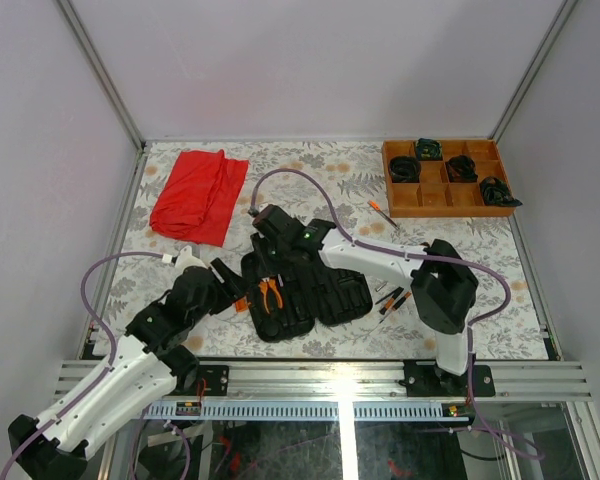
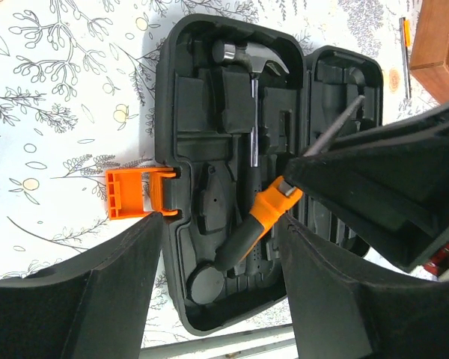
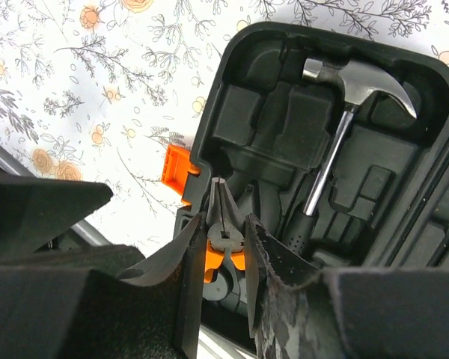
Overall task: Sort the tools into containers
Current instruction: Place the pliers in the storage box, then adjust the storage box at the center of the board, then adjust the pliers in the storage box.
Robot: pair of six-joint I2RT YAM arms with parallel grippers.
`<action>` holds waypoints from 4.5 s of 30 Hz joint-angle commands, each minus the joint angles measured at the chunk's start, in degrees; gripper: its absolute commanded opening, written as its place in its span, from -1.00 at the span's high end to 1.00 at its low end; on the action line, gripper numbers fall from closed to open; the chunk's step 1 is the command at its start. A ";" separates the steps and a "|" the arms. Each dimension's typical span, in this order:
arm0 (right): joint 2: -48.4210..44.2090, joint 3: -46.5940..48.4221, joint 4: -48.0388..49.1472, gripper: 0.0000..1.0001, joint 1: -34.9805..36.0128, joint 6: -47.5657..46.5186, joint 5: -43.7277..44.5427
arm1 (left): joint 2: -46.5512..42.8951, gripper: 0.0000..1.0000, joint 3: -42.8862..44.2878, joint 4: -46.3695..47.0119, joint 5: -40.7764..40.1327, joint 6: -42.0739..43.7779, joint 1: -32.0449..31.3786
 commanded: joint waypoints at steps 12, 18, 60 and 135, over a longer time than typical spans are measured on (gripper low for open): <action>9.16 9.75 -2.01 0.84 0.04 -1.44 2.55 | -1.59 -0.21 -0.55 0.37 0.30 -1.86 -0.09; 11.09 9.98 -1.18 0.65 0.04 -1.32 4.07 | -1.76 -0.21 -0.55 -0.37 -0.29 -1.67 -0.09; -10.88 -17.42 6.24 0.09 -3.91 -4.43 8.62 | 20.90 -0.16 1.65 9.99 6.22 5.47 4.03; 9.81 2.77 2.65 0.37 -0.76 -2.90 2.53 | 25.54 0.40 -2.29 18.43 12.87 11.69 7.91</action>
